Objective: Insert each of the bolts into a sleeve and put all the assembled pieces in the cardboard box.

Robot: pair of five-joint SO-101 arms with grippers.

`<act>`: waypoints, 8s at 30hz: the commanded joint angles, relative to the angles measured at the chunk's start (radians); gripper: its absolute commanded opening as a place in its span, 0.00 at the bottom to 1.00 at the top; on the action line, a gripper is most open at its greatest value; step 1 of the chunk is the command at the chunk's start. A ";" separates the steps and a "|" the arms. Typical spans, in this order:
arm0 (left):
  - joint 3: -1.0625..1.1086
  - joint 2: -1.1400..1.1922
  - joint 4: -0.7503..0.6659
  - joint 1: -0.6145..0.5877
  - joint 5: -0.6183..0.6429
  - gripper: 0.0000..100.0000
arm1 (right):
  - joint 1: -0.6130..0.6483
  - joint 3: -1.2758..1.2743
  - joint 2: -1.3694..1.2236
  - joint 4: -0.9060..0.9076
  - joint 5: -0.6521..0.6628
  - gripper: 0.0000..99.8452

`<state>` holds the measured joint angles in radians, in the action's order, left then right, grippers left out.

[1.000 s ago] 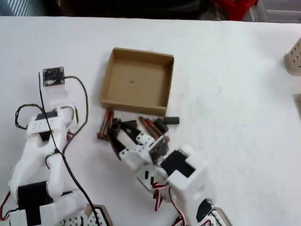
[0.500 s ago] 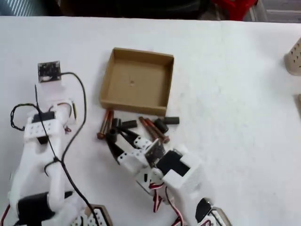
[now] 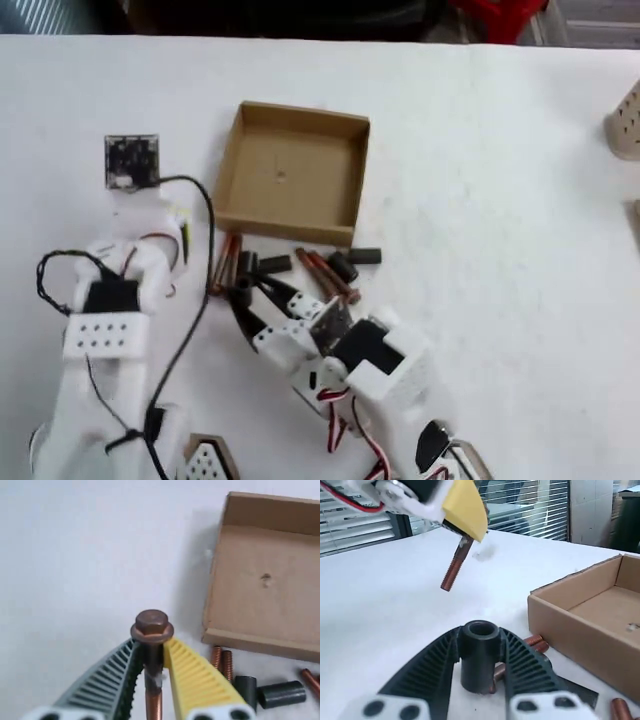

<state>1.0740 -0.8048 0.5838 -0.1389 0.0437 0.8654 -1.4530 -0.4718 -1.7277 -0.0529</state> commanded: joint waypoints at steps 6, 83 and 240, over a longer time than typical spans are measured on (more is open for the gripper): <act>0.101 -0.325 -0.003 0.213 0.112 0.02 | -0.081 -0.002 0.010 -0.028 0.015 0.02; 0.505 -1.026 0.011 0.429 0.203 0.02 | -0.074 -0.002 0.005 -0.022 0.017 0.02; 0.603 -1.024 0.318 -0.226 -0.025 0.02 | -0.203 -0.176 0.349 0.107 0.012 0.02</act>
<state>1.6801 -1.8220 0.8738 -0.3598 0.0361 0.6935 -1.6233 -0.2156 -1.6724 -0.0499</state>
